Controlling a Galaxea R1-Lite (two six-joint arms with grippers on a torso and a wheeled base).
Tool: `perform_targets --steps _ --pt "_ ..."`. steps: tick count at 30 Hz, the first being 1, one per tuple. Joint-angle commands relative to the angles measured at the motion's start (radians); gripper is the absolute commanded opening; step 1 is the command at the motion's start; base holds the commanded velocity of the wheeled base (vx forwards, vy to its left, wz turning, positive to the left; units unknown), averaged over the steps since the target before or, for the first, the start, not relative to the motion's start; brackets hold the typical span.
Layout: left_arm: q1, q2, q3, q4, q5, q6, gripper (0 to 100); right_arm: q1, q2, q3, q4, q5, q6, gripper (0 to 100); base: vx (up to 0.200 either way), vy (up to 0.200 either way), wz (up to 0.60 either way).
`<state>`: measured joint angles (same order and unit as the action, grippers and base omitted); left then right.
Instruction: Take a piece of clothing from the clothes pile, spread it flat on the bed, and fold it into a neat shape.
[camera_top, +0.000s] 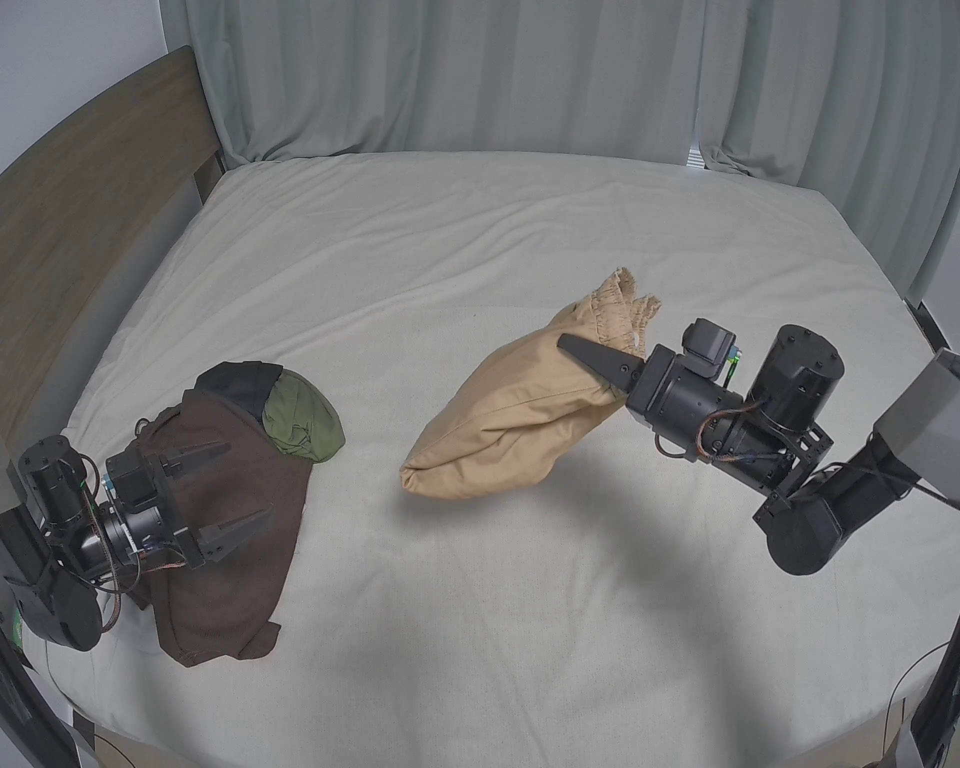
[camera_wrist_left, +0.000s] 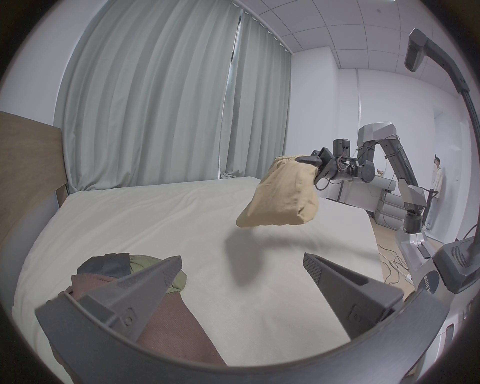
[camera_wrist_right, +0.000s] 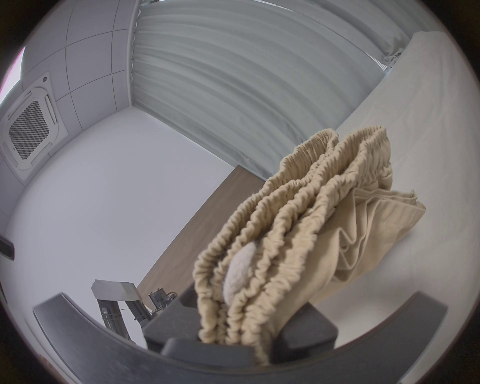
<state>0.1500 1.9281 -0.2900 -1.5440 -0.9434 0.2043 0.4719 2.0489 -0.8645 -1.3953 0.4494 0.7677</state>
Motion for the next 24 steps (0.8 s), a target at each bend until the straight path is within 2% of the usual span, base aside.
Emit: perform_targets --steps 1,11,24 --pt "0.000 0.006 0.000 -0.001 0.000 0.000 100 -0.024 0.079 -0.096 0.019 0.008 0.002 0 0.000 0.000 0.00" --pt "-0.001 0.009 0.002 -0.001 0.000 0.000 100 -0.039 0.165 -0.243 0.053 0.008 0.038 0 0.000 0.000 0.00" --pt "-0.003 0.015 0.003 -0.001 0.002 0.000 100 -0.087 0.269 -0.456 0.164 0.020 0.062 0 0.000 0.000 0.00"
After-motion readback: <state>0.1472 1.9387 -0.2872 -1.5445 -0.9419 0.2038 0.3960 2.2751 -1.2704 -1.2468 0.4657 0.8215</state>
